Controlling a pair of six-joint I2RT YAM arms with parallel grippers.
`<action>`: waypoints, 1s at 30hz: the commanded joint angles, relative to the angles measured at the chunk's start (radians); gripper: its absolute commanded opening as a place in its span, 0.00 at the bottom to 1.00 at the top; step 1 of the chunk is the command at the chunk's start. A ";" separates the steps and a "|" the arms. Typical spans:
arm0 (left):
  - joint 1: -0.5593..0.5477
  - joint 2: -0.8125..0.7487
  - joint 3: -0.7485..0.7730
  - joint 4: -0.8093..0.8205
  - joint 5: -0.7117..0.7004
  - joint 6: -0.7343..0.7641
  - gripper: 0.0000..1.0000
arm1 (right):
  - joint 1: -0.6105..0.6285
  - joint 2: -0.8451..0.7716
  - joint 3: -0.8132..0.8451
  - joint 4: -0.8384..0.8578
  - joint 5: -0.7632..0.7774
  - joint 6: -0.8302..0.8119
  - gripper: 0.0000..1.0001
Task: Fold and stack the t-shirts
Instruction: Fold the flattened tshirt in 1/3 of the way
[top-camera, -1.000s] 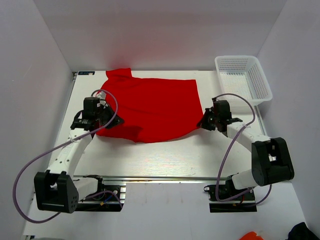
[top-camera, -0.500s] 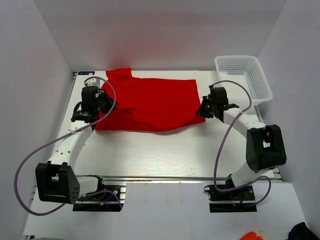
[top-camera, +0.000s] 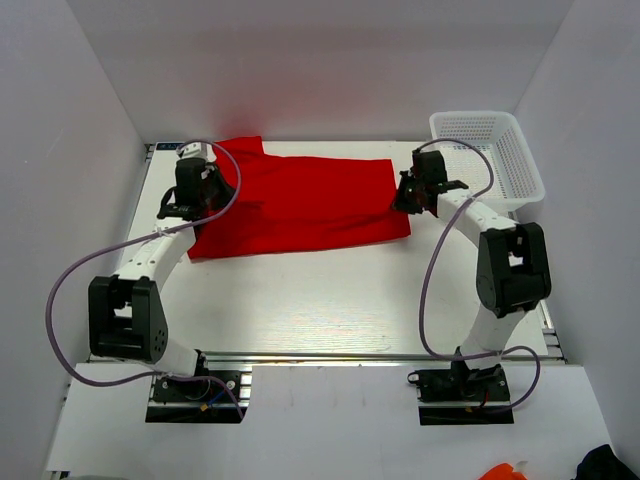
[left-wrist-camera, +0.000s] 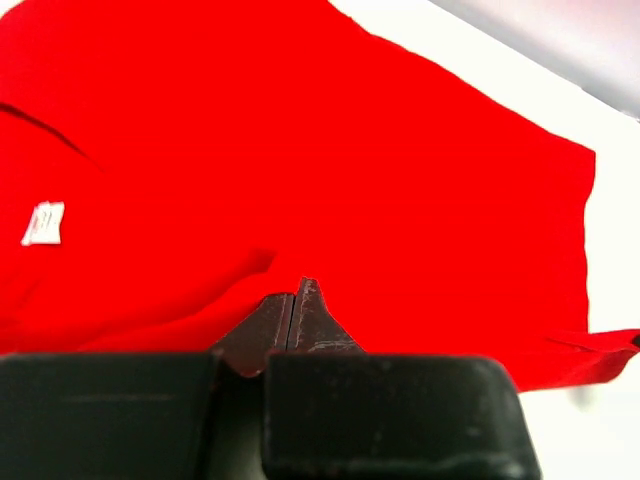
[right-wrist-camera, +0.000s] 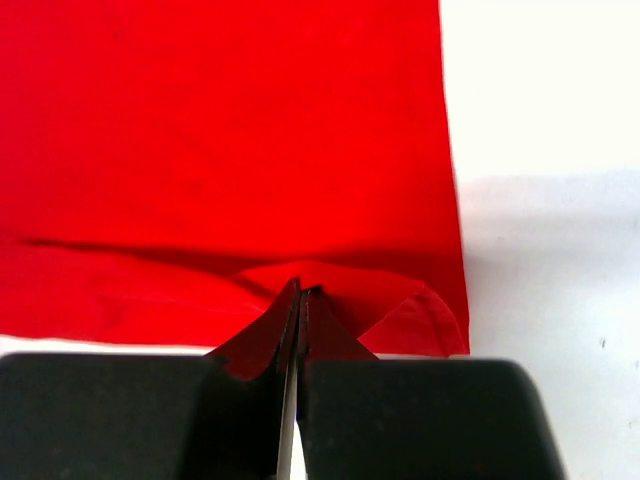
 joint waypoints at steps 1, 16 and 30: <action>0.003 0.017 0.059 0.080 -0.036 0.027 0.00 | -0.012 0.046 0.103 -0.041 0.043 -0.006 0.00; 0.022 0.309 0.271 0.123 -0.119 0.069 0.23 | -0.031 0.213 0.247 -0.029 0.057 -0.058 0.00; 0.084 0.559 0.698 -0.167 -0.002 0.003 1.00 | -0.022 0.127 0.200 -0.046 -0.028 -0.127 0.90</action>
